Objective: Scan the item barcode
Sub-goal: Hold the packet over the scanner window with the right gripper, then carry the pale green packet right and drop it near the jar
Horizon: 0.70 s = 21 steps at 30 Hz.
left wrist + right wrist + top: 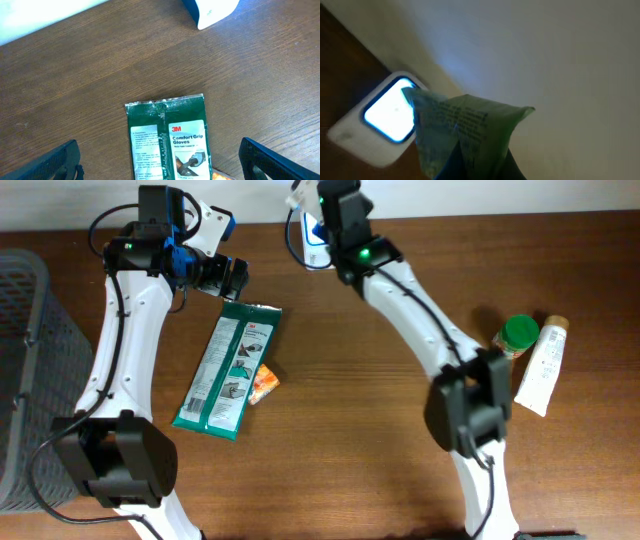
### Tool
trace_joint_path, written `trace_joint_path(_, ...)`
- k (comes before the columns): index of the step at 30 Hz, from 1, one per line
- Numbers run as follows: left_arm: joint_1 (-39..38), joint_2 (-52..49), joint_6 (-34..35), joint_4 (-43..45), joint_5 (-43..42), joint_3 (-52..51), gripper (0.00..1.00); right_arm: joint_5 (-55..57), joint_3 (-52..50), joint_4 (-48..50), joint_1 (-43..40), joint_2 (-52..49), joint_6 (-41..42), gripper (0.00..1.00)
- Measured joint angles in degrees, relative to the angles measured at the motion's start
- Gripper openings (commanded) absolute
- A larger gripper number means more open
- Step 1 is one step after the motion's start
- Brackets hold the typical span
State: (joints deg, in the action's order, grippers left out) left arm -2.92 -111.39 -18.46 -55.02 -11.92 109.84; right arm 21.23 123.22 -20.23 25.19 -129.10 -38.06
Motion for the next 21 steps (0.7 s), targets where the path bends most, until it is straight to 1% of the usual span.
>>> trace_joint_path(1,0.00,0.00,0.00,-0.04,-0.07,0.00,0.99,-0.02,0.00,-5.73,0.00,3.43,4.37,0.04)
trace_joint_path(3,0.00,0.00,0.00,0.11,0.02,0.00,0.99,-0.13,0.22,-12.98,-0.02,8.37,11.10,0.04)
trace_joint_path(6,0.00,0.00,0.00,-0.02,0.00,0.00,0.99,-0.28,0.46,-29.59,-0.44,16.11,23.19,0.04)
trace_joint_path(8,0.00,0.00,0.00,-0.02,0.00,0.00,0.99,-0.37,0.66,-38.21,-1.03,19.28,29.83,0.04)
trace_joint_path(9,0.00,0.00,0.00,-0.02,-0.02,0.00,0.99,-0.39,0.74,-45.31,-1.92,20.98,34.67,0.04)
trace_joint_path(11,0.00,0.00,0.00,-0.02,-0.02,0.00,0.99,-1.25,0.81,-52.59,-3.61,21.75,40.61,0.04)
trace_joint_path(14,0.00,0.00,0.00,-0.04,-0.02,0.00,0.99,-5.92,0.20,-63.06,-7.37,21.46,48.46,0.04)
trace_joint_path(17,0.00,0.00,0.00,-0.04,-0.02,0.00,0.99,-10.95,-2.51,-65.94,-11.06,20.98,55.06,0.04)
trace_joint_path(21,0.00,0.00,0.00,-0.02,-0.04,0.00,0.99,-14.19,-12.33,-62.93,-13.20,20.81,61.09,0.04)
